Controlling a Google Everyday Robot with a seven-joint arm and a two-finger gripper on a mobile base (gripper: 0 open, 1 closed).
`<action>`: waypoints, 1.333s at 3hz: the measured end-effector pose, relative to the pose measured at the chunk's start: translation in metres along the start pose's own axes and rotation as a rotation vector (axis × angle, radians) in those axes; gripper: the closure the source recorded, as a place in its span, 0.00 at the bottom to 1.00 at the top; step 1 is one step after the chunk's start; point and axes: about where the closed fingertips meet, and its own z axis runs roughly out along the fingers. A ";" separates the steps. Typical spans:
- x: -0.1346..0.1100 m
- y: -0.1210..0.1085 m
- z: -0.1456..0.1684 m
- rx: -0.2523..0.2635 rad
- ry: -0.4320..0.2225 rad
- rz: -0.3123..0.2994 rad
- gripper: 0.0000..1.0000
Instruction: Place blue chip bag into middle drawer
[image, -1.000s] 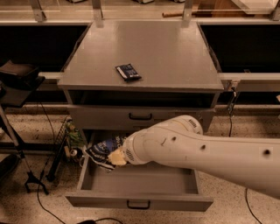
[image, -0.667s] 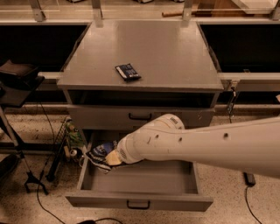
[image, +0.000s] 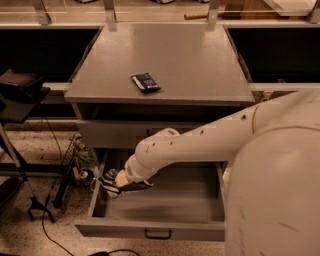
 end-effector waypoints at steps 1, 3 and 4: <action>0.016 -0.021 0.029 0.017 0.072 0.097 1.00; 0.018 -0.063 0.037 0.055 0.054 0.238 0.60; 0.012 -0.079 0.027 0.088 0.035 0.257 0.37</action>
Offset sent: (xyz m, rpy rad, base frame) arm 0.0314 -0.0456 -0.0714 -0.0032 0.1610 -0.2621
